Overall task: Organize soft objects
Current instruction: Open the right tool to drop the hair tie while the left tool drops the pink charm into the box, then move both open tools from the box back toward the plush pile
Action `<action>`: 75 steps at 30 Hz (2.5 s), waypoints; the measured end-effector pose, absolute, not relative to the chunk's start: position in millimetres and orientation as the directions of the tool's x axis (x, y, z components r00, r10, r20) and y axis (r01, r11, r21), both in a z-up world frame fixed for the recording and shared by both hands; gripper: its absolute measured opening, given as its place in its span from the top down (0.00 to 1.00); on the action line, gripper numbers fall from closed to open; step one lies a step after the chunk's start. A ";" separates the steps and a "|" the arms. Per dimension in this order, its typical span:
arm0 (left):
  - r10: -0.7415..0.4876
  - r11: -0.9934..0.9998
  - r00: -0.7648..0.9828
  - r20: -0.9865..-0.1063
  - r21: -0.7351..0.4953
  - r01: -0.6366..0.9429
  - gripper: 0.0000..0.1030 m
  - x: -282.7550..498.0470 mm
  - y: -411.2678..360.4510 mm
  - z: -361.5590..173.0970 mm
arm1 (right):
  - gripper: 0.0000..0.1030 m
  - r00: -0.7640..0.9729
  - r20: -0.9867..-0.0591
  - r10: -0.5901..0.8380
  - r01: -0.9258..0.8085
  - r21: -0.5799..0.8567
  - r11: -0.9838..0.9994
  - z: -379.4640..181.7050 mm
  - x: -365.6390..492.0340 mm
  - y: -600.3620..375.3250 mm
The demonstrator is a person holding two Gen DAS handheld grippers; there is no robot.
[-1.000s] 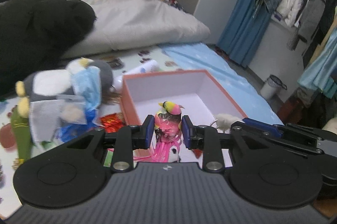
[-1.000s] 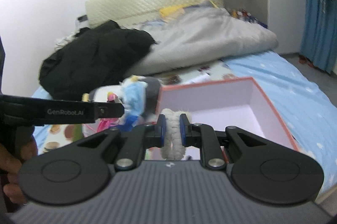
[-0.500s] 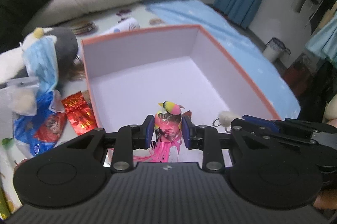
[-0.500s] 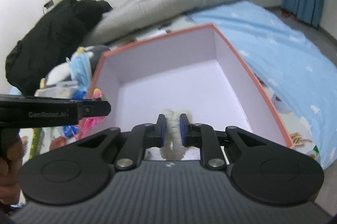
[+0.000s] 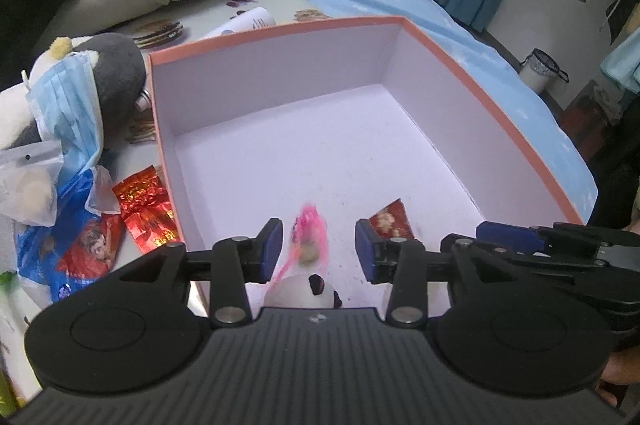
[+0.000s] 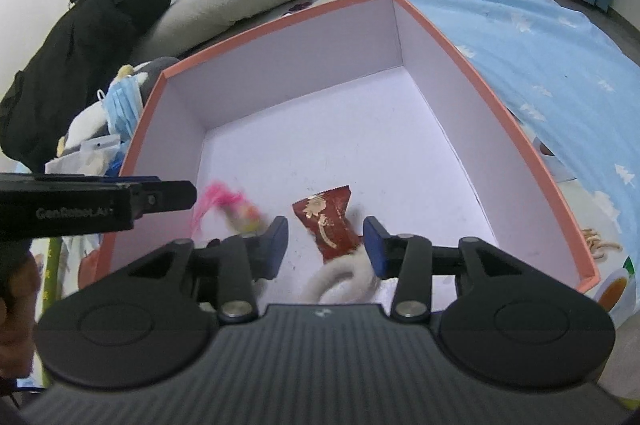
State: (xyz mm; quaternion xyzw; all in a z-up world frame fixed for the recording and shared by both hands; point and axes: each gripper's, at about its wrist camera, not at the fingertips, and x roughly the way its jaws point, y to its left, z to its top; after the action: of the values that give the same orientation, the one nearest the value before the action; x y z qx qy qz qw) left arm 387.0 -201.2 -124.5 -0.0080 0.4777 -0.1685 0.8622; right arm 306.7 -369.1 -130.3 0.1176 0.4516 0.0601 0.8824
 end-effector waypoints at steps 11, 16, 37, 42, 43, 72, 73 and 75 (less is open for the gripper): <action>-0.320 0.939 0.576 -0.752 -0.171 0.299 0.54 342.7 -180.1 -78.9 | 0.57 0.669 -0.713 0.213 -0.019 0.270 0.963 -90.5 271.7 -358.2; -0.326 0.940 0.626 -0.709 -0.172 0.295 0.53 306.8 -162.4 -52.7 | 0.57 0.715 -0.666 0.212 -0.033 0.270 0.962 -66.7 243.9 -346.2; -0.237 0.968 0.805 -0.544 -0.206 0.146 0.46 120.2 -45.1 -1.1 | 0.57 0.789 -0.529 0.312 -0.211 0.244 0.947 -12.5 124.7 -262.9; -0.190 0.974 0.820 -0.540 -0.211 0.086 0.46 86.8 -22.0 -8.9 | 0.56 0.769 -0.535 0.350 -0.268 0.226 0.936 -14.5 106.7 -239.4; -0.183 0.973 0.821 -0.541 -0.216 0.075 0.46 80.3 -17.4 -11.3 | 0.56 0.764 -0.538 0.357 -0.278 0.225 0.934 -15.3 104.5 -235.0; -0.073 0.940 0.758 -0.648 -0.300 -0.165 0.46 108.3 69.6 -80.3 | 0.56 0.651 -0.631 0.421 -0.358 0.234 0.904 -50.3 135.5 -155.3; -0.072 0.940 0.753 -0.654 -0.297 -0.168 0.46 117.7 71.9 -83.8 | 0.56 0.650 -0.632 0.421 -0.357 0.235 0.904 -50.7 143.0 -153.8; -0.071 0.943 0.744 -0.665 -0.289 -0.168 0.46 136.9 75.2 -90.3 | 0.56 0.647 -0.636 0.420 -0.350 0.241 0.905 -52.5 158.7 -151.6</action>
State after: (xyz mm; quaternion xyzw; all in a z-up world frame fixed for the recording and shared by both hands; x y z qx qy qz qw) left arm 136.9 75.2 -90.3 -0.1675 0.3569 0.0263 0.9186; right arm 158.7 -151.6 -52.5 0.0478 0.3623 0.2124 0.9063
